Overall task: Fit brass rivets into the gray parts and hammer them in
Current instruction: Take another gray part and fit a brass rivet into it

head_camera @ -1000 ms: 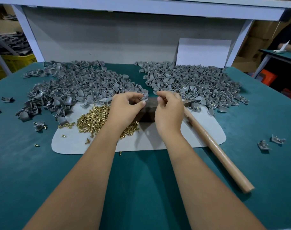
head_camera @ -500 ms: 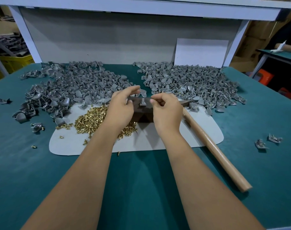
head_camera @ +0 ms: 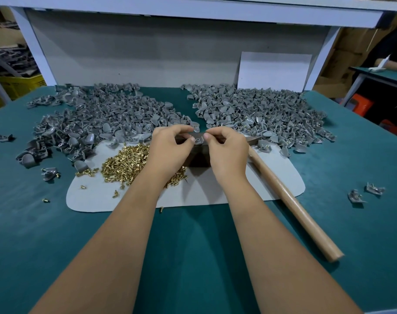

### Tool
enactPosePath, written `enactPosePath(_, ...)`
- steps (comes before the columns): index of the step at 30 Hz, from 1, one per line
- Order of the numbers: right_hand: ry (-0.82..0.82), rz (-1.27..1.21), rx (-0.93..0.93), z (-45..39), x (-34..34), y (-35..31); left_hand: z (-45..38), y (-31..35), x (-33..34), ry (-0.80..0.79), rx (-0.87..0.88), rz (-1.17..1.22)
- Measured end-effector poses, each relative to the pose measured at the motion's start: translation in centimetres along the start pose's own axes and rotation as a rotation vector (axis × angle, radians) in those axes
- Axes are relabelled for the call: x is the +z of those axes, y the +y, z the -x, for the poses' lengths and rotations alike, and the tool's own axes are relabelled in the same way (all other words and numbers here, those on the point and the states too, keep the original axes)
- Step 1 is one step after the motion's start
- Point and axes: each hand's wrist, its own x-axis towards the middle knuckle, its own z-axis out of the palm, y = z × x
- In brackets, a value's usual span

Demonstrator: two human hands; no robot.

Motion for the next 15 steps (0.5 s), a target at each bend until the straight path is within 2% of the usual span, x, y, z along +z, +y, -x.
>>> enactPosePath(6,-0.05,0.058,-0.029,-0.18,-0.08,-0.14,-0.14,-0.43,0.17,-0.001,0.053,-0.098)
enactPosePath(15,-0.11,0.257,-0.091,-0.34,-0.01,-0.55,-0.12,-0.17,0.17,-0.005,0.063,-0.097)
